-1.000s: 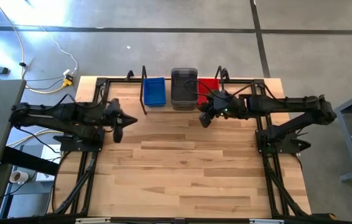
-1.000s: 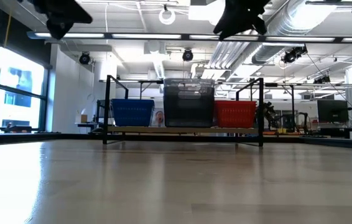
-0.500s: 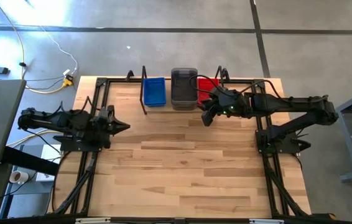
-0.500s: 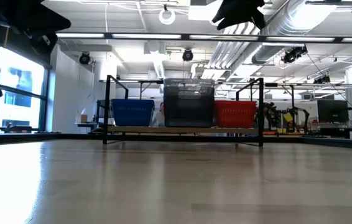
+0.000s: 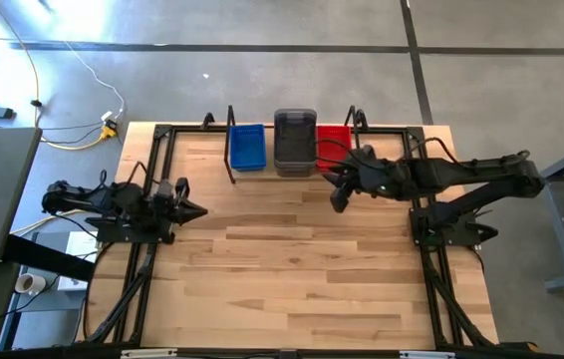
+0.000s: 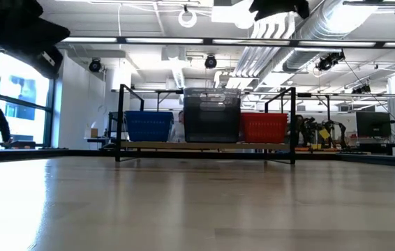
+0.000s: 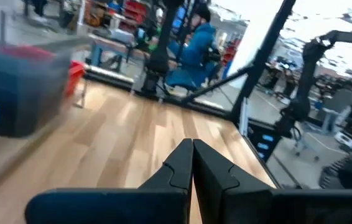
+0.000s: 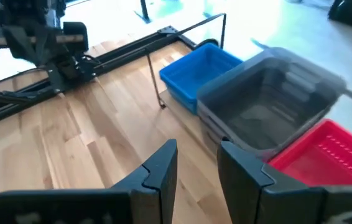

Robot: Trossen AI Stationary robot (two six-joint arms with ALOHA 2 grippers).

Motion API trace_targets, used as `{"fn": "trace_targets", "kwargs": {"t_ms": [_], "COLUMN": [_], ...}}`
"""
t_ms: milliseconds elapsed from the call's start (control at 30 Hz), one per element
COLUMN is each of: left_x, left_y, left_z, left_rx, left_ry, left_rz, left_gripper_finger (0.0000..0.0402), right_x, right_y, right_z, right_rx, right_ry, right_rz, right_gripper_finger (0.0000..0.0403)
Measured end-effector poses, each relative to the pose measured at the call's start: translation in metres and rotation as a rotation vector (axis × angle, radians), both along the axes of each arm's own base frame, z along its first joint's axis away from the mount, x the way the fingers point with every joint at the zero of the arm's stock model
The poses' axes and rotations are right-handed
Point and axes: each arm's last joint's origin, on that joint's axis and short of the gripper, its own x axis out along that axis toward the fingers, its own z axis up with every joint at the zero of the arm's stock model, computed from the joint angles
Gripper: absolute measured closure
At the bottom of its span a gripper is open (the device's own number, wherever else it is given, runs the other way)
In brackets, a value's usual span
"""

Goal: Stack baskets on shelf by color
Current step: Return to Home Position

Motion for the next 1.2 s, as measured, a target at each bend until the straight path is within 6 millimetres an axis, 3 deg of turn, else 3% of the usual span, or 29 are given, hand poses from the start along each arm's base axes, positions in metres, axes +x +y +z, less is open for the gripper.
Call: {"fn": "trace_targets", "kwargs": {"t_ms": [167, 500, 667, 833, 933, 1200], "left_x": [0.007, 0.009, 0.009, 0.009, 0.009, 0.009], "left_y": [-0.002, -0.001, -0.001, -0.001, -0.001, -0.001], "left_z": [-0.023, -0.024, -0.024, -0.024, -0.024, -0.024], "left_rx": [-0.029, 0.059, 0.046, 0.048, 0.048, 0.048], "left_ry": [0.042, 0.047, 0.045, 0.045, 0.046, 0.046], "left_rz": [-0.039, -0.015, -0.012, -0.012, -0.012, -0.012], "left_gripper_finger": [0.0401, 0.0401, 0.0401, 0.0401, 0.0401, 0.0401], "right_x": [-0.023, -0.063, -0.08, -0.108, -0.122, -0.149], "right_y": [0.01, 0.011, 0.008, 0.002, 0.001, 0.0], "right_z": [0.009, 0.031, 0.032, -0.006, -0.031, -0.086], "right_rx": [-0.034, -0.116, -0.168, -0.099, -0.021, -0.016], "right_ry": [-0.011, -0.062, -0.024, -0.094, -0.236, -0.506], "right_rz": [-0.035, -0.001, 0.032, 0.012, 0.091, 0.264], "right_gripper_finger": [0.0304, 0.0304, 0.0304, 0.0304, 0.0304, 0.0304]}}
